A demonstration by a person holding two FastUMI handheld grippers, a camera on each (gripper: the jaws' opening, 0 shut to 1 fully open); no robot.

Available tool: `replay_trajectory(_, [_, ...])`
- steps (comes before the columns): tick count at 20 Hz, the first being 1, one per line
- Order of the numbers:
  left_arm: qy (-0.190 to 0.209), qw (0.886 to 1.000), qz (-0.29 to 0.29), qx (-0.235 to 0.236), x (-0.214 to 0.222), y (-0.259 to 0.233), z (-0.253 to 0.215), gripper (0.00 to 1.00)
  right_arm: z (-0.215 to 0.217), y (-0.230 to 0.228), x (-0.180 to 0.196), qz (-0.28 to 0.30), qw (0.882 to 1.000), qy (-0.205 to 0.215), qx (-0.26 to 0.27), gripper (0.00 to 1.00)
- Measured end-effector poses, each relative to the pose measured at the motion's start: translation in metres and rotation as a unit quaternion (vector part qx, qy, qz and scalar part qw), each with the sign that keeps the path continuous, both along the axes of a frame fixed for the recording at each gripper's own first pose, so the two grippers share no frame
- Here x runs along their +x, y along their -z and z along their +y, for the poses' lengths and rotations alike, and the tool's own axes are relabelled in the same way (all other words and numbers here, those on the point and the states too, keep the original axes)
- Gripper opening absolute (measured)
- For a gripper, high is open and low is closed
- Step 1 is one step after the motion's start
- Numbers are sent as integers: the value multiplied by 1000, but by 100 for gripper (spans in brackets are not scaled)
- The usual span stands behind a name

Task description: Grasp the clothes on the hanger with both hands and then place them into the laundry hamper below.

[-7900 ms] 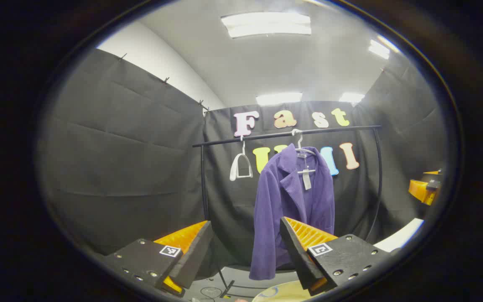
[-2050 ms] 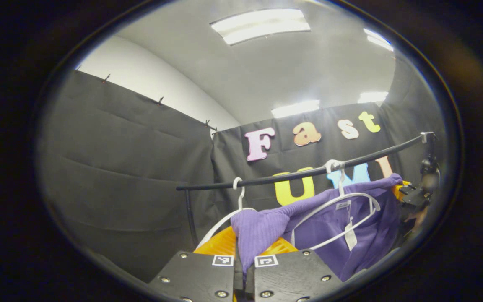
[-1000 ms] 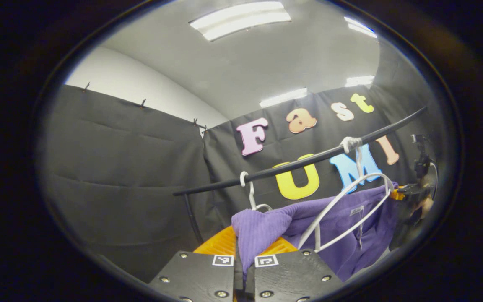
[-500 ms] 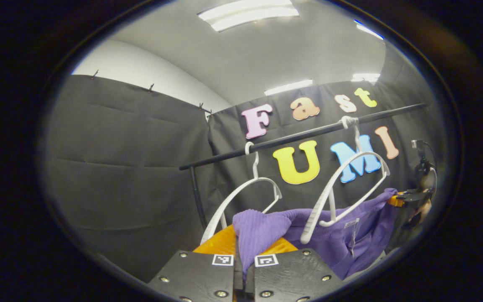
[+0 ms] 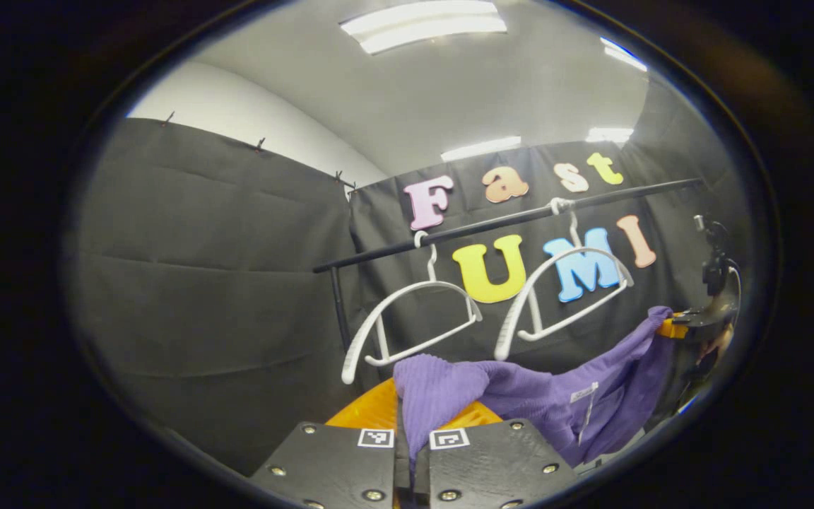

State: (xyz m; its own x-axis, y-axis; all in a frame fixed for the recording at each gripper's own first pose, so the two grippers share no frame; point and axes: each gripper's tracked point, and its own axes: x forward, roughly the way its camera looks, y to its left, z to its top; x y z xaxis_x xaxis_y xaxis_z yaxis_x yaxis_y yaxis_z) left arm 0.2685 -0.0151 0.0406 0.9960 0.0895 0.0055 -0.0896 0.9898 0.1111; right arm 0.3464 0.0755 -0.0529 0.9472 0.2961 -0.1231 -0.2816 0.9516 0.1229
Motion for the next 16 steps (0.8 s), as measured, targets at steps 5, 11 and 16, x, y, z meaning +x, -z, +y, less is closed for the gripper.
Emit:
replay_trajectory(5, [46,998,-22,-26,-36,-19,-27,3,5,-43,-60,-28,1000,-6,13,4])
replay_trajectory(11, [115,992,-27,-53,-73,-19,-62,3,26,-64,-131,-38,999,-24,16,2])
replay_trajectory(16, [158,985,-12,-74,-86,9,-95,8,41,-56,-180,-34,999,-36,6,4])
